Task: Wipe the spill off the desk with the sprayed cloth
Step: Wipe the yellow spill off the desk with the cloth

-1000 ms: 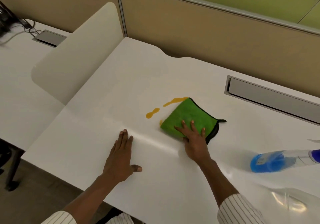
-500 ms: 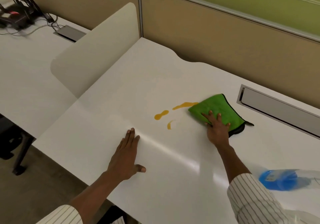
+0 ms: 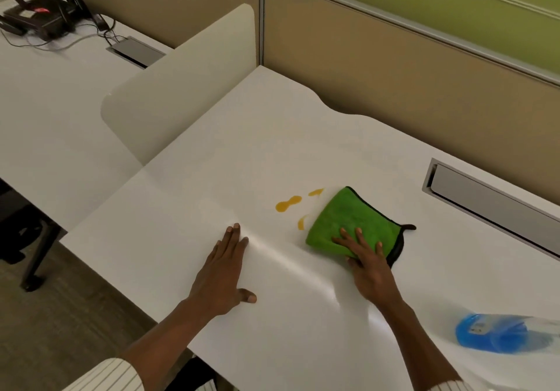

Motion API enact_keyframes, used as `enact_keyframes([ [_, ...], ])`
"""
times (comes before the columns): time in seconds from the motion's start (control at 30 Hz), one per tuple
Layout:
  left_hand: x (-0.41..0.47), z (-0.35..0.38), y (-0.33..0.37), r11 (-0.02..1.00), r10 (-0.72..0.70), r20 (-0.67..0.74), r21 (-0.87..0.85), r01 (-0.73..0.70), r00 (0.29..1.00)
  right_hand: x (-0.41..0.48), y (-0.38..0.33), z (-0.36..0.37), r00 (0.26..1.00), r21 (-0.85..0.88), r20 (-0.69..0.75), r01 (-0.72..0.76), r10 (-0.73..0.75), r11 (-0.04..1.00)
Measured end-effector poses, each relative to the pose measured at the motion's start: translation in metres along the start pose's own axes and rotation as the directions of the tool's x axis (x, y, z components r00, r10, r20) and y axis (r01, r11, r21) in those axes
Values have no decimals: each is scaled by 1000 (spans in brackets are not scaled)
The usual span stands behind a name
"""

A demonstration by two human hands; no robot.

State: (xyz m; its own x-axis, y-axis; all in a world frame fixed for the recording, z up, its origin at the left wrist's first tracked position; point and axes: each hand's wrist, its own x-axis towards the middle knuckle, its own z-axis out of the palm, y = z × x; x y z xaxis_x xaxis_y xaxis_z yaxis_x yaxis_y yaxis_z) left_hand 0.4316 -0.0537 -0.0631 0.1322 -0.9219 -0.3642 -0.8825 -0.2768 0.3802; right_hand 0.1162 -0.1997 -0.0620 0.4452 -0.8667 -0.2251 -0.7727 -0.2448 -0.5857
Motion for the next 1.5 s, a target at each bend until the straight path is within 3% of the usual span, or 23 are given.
enact_keyframes([
  [0.3,1,0,0,1000,3,-5,4,-3,1000,122,-19,-28,967,-74,-42,-254,251,964],
  [0.53,1,-1,-2,1000,18,0,-9,-18,1000,80,-56,23,995,-88,74,72,-66,994],
  [0.67,0,0,-4,999,25,-18,-26,-26,1000,15,-45,34,992,-9,26,127,-127,992],
  [0.8,0,2,-5,999,21,-26,-39,-22,999,7,-21,16,999,28,-34,29,-28,999],
  [0.97,-1,1,-5,999,15,-19,-36,-16,1000,80,-27,-6,977,5,-98,-188,187,982],
  [1.03,-1,0,-4,999,16,-21,-39,-16,1000,110,-40,-5,975,-22,-72,-210,208,977],
  [1.17,-1,-2,-5,999,22,-33,-43,-23,999,133,-67,17,998,-115,29,-45,49,992],
  [1.33,-1,0,-6,999,30,-38,-43,-31,999,85,-79,42,979,-157,128,178,-159,971],
  [1.43,-1,0,-8,998,33,-50,-59,-35,998,40,-64,45,973,-109,113,214,-202,971],
  [1.5,-2,1,-8,997,30,-55,-70,-34,998,22,-49,38,985,-45,75,162,-158,986],
])
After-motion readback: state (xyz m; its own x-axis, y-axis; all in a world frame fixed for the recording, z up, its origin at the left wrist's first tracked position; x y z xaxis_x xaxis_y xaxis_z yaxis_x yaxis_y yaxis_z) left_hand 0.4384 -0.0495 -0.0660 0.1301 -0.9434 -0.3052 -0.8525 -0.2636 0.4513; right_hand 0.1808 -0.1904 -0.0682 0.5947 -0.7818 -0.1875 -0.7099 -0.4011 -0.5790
